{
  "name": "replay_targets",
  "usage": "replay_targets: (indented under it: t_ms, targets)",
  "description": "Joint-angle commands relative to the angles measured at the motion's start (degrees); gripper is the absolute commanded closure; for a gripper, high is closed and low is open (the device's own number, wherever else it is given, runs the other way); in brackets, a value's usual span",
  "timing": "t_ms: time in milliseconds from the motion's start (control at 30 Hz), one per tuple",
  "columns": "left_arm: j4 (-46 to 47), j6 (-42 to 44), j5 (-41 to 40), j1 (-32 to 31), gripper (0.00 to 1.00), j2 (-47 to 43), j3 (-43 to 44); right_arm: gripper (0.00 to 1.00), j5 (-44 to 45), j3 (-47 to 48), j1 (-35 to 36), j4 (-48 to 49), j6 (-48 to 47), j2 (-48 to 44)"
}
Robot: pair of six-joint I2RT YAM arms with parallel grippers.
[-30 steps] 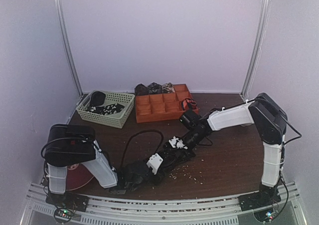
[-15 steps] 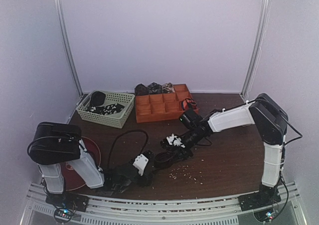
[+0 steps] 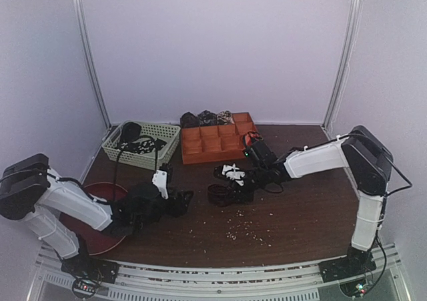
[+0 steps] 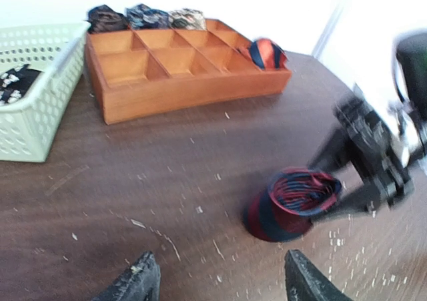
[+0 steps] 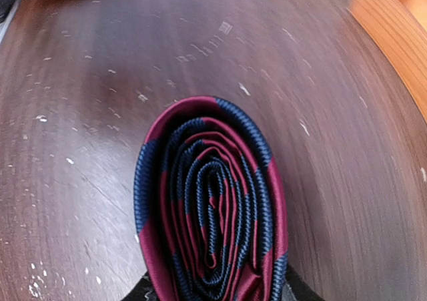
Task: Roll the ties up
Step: Move the storage box to the center of the board.
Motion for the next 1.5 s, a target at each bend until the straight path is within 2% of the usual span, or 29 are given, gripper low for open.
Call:
replay_targets:
  t_ms: [0, 400, 533, 667, 1033, 1167, 1267, 1467]
  targets:
    - [-10.03, -2.51, 2.89, 3.75, 0.35, -4.16, 4.62, 0.55, 10.88, -5.49, 0.28, 7.02, 10.59, -4.58]
    - [-19.56, -2.88, 5.86, 10.15, 0.32, -6.45, 8.18, 0.56, 19.89, -3.2, 0.28, 4.0, 18.5, -3.97]
    - [-25.46, -2.49, 7.54, 12.93, 0.33, -4.24, 13.04, 0.57, 22.36, -2.24, 0.19, 4.3, 22.1, -6.57]
    - [-32.16, -0.27, 5.94, 14.74, 0.38, 1.43, 23.01, 0.57, 24.25, -1.32, -0.56, 4.45, 24.78, -7.62]
    - [-42.65, 2.67, 5.11, 22.98, 0.53, 20.86, 47.47, 0.57, 28.47, -4.0, -2.24, 4.06, 26.59, -6.22]
    - [-42.25, 2.48, 5.89, 24.33, 0.57, 26.37, 51.42, 0.56, 27.39, -5.24, -2.36, 3.6, 25.8, -4.74]
    - [-41.68, 2.52, 7.18, 24.62, 0.57, 29.61, 54.26, 0.55, 27.86, -4.23, -2.35, 0.9, 25.39, -2.5]
    - [-44.04, 2.51, 5.71, 24.72, 0.57, 35.49, 60.93, 0.53, 27.14, -5.01, -2.37, 2.73, 24.47, -1.87]
